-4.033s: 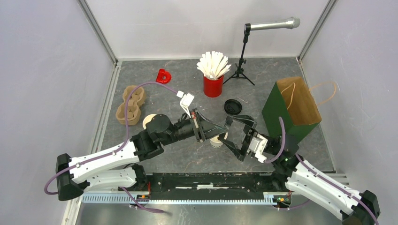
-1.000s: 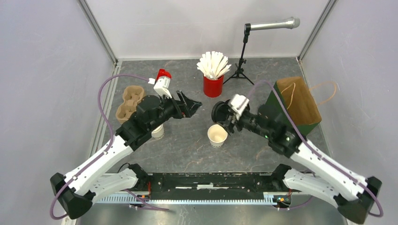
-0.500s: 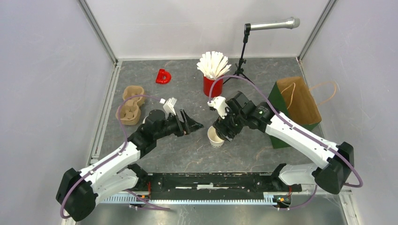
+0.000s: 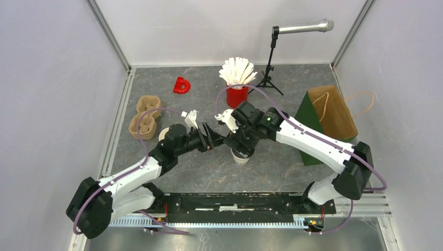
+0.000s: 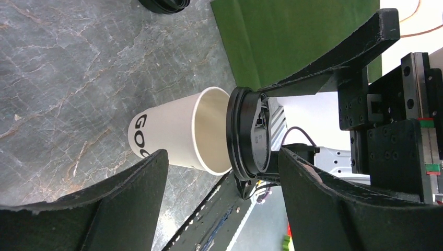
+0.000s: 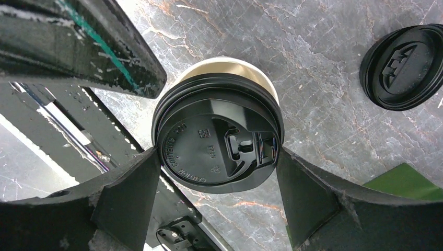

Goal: Pack the takeout coffee

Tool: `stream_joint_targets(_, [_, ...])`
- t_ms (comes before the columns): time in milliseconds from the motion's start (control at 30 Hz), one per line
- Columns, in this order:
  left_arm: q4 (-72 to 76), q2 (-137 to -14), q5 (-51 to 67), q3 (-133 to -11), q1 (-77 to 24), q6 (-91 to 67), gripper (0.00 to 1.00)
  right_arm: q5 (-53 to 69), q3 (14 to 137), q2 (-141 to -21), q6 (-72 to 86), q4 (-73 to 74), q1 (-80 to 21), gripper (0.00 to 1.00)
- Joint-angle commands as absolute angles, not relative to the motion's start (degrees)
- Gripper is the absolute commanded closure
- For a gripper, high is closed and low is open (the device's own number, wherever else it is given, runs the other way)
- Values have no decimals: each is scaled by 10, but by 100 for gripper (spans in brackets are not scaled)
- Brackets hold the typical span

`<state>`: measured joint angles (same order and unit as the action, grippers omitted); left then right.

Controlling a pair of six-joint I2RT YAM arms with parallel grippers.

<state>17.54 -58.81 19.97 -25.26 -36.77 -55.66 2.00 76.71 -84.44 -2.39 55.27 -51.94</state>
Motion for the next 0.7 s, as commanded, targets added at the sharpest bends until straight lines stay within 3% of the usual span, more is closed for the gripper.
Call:
stream_joint_targets(0, [216,-591,199,-240,-361,-573,18,-6,806,-865,-13,571,-527,16])
stream_joint_targets(667, [241,-612,197,-220,-359,-576,19,-18,831,-916,-19,581,-532,14])
